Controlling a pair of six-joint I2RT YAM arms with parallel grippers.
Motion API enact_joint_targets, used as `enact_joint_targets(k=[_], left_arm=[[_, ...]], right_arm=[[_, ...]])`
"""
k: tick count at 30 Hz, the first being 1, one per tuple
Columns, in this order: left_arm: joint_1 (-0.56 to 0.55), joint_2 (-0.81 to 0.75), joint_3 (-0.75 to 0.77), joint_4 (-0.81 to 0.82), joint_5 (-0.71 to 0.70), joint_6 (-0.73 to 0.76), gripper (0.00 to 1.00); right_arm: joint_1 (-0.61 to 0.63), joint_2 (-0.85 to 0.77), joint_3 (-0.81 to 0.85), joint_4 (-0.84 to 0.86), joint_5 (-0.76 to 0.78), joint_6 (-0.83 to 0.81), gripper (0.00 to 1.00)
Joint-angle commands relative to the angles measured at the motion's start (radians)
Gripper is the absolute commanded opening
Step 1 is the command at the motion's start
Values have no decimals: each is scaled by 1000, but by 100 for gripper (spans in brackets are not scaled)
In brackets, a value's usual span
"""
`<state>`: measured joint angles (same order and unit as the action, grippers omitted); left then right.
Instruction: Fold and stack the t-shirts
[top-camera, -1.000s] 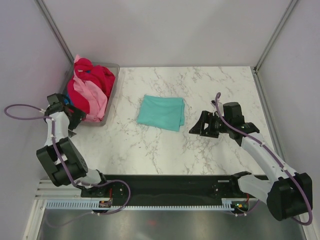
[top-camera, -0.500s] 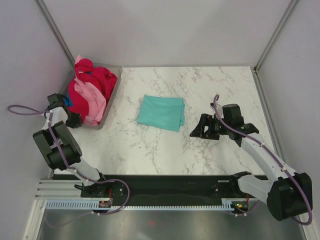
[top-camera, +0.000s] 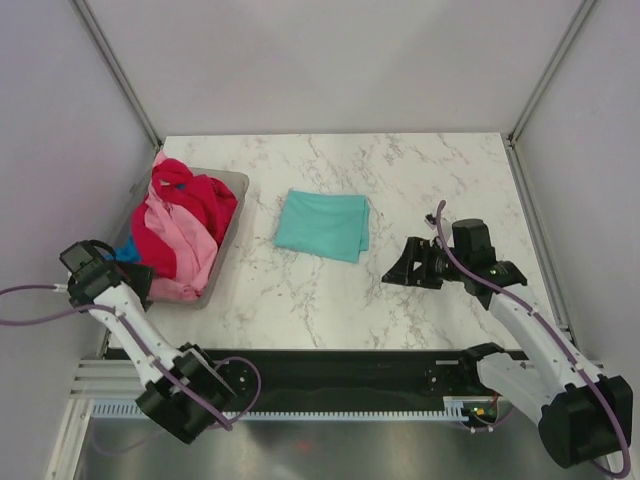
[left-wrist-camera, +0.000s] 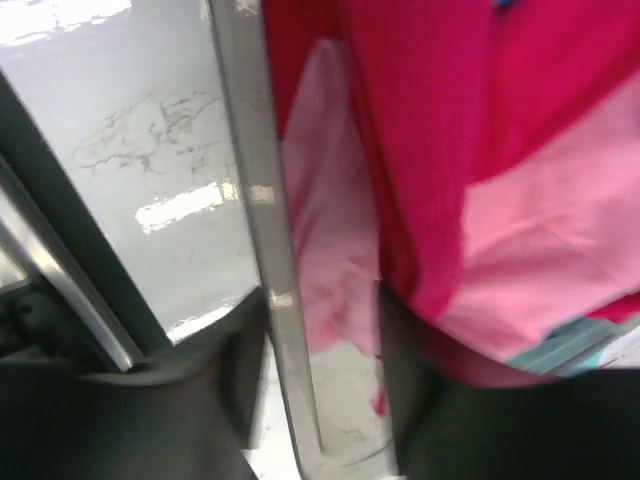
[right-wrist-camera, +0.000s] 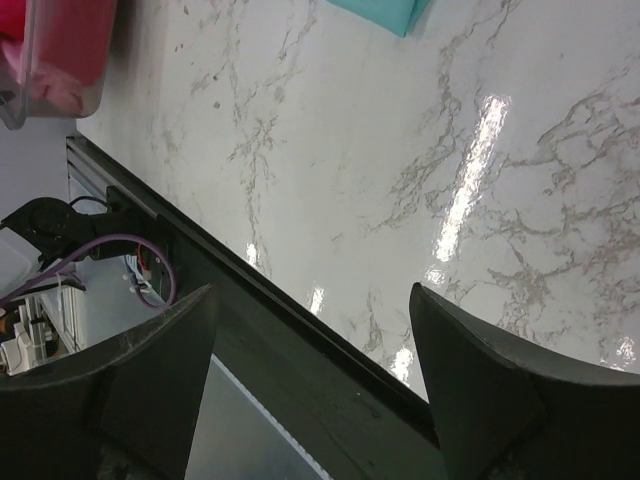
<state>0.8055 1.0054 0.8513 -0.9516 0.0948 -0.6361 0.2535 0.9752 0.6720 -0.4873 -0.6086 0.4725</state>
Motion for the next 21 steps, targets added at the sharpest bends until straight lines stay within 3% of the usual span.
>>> enact_joint_targets(k=[1,3,4,9,13,18,21], left_arm=[[6,-134,89,-128,63,1,65],[6,-201,80,-183,75,-17,97],[6,-217,66,-196,91,-26,100],[6,-289,64,-198,207,-31,100],[1,-330,65,-25,382,-11,100],[-22,-251,86,161,338,-68,100],[-125,-142,77,373,333,-176,100]], right_arm=[[1,-97,-31,-28,-39,28,85],[3,-137,-34,-63,-40,25,85],[1,-176,-25,-115,-34,18,85],[3,-286,9,-252,-5,-8,86],[3,-340,11,-281,16,26,87],[3,-302,-20,-199,27,67,88],[3,-236,-40,-122,27,83,88]])
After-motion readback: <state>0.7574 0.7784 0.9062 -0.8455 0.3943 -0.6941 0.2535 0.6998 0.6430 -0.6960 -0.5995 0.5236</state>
